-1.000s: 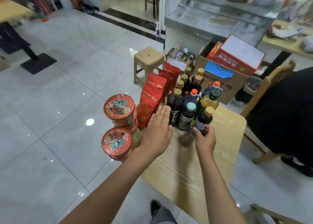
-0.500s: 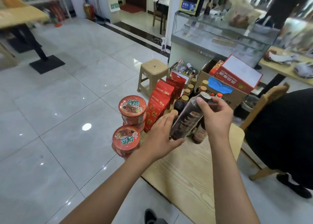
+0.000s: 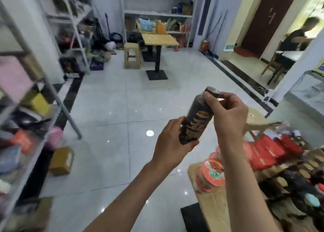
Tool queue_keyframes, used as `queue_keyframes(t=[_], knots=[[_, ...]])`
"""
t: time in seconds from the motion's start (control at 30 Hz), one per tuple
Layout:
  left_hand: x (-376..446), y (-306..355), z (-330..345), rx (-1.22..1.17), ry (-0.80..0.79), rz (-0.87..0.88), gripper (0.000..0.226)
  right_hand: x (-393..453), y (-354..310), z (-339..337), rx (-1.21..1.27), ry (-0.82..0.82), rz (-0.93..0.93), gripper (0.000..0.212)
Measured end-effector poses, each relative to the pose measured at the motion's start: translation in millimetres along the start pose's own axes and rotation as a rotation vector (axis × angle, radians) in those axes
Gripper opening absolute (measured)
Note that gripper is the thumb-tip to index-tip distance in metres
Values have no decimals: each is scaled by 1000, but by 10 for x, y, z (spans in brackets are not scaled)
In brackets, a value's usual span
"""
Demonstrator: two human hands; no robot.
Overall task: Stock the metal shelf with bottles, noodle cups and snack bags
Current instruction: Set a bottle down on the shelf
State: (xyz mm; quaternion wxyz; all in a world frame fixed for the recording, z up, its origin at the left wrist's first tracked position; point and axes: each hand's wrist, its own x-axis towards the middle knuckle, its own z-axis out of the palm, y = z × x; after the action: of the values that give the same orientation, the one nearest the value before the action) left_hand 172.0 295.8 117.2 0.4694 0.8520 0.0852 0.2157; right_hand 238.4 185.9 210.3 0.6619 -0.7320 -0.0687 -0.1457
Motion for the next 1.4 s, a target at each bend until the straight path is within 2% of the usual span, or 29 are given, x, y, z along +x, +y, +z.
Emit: queue_keyframes(t=[0.17, 0.3, 0.43, 0.6, 0.77, 0.87, 1.0, 1.23, 1.4], knots=[[-149, -452, -1199, 2, 277, -161, 72, -500, -403, 1332, -58, -296, -139, 33], [-429, -832, -2252, -18, 520, -225, 65, -1160, -801, 2348, -118, -524, -410, 34], [-803, -1127, -3373, 43, 755, -224, 62, -1866, -1215, 3253, 2, -667, -599, 29], [-1332, -1326, -4673, 181, 976, -217, 65, -2711, -1645, 4317, 157, -844, -578, 33], [-1758, -1358, -5680, 318, 1189, -232, 62, -3477, -1989, 5158, 182, -1068, -666, 34], [-1944, -1361, -6128, 409, 1272, -250, 60, -3857, -2132, 5584, 149, -1151, -742, 36], [-2129, -1370, -6597, 517, 1315, -344, 60, -4218, -2301, 6000, 174, -1256, -731, 35], [-2167, -1568, -7286, 489, 1379, -511, 64, -4532, -2450, 6684, 191, -1470, -745, 34], [-1986, -1865, -7707, 458, 1471, -588, 64, -4629, -2591, 7216, 132, -1600, -875, 37]])
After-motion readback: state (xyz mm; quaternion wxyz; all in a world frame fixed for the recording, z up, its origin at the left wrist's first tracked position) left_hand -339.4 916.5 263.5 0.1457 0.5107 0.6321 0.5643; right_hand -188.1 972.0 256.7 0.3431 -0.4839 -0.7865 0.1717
